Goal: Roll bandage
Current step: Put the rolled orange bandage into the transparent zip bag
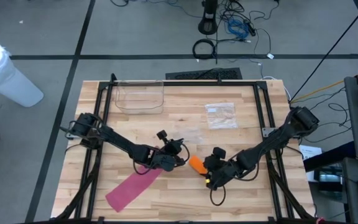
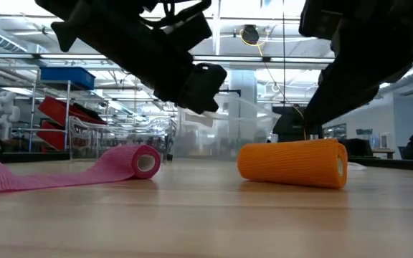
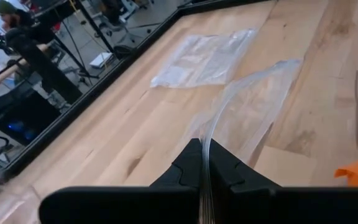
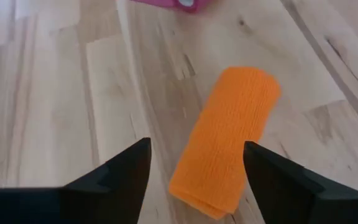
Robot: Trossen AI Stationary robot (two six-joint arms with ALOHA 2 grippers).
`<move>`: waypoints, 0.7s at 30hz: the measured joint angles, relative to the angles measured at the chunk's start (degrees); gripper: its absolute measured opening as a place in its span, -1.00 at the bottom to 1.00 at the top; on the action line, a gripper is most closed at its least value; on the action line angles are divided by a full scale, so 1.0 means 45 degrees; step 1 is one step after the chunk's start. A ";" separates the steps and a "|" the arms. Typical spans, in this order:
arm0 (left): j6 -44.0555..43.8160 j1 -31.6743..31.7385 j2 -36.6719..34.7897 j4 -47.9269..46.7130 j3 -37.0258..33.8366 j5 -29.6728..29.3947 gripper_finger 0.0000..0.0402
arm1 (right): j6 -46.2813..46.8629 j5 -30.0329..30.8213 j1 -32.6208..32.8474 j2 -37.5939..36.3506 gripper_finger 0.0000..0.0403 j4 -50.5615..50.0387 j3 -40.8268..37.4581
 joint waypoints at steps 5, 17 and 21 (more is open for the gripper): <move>-0.0238 0.0167 0.0058 0.0038 0.0000 0.0452 -0.97 | 0.0007 -0.0015 -0.0293 0.0702 0.35 -0.0090 0.0000; -0.0899 0.0272 0.0058 -0.0019 0.0000 0.1276 -0.95 | 0.0151 -0.0315 -0.0718 0.1565 0.06 -0.0090 0.0000; -0.0977 0.0254 0.0058 -0.0042 0.0000 0.1298 -0.94 | -0.0071 -0.0496 -0.0713 0.1565 -0.33 -0.0080 0.0058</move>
